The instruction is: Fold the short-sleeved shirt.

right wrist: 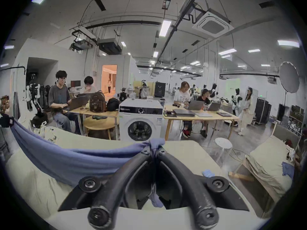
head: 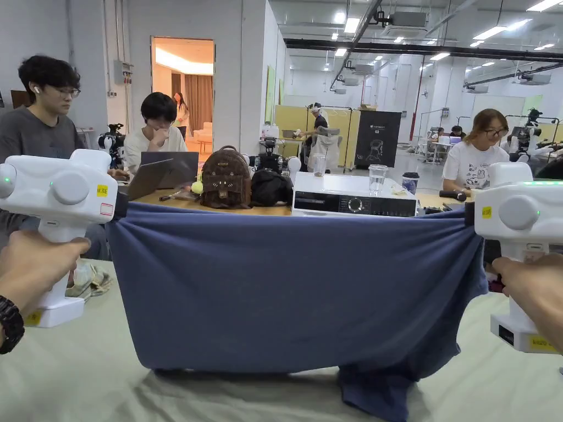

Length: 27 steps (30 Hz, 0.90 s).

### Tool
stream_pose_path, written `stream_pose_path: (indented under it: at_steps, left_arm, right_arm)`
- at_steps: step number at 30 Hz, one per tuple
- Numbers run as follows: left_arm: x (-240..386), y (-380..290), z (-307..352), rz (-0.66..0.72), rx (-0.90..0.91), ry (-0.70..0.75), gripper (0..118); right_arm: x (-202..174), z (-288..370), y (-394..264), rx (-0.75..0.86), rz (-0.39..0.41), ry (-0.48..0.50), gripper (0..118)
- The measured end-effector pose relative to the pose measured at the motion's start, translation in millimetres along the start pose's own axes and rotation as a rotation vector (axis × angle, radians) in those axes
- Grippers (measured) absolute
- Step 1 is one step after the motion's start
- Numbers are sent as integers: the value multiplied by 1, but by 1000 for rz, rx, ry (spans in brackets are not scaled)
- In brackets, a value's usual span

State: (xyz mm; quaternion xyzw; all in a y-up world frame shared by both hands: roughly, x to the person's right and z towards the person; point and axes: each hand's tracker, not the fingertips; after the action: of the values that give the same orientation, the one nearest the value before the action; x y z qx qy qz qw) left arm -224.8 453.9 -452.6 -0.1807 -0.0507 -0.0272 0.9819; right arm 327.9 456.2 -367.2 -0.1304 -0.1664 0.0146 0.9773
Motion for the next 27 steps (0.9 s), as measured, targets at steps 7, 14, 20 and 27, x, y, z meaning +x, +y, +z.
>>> stream_pose_path:
  at_steps: [7,14,20,27]
  left_arm:
    - [-1,-70,59,-15,-37,-23,0]
    - [-5,-142,96,2,-120,-79,0]
    - [-17,-216,116,45,-247,-110,0]
    - [-23,-299,122,76,-458,-134,0]
  right_arm:
    - [7,62,-64,-74,50,6,0]
    - [11,105,-138,-202,119,33,0]
    - [24,139,-201,-298,92,73,0]
    - [36,152,-271,-488,105,108,0]
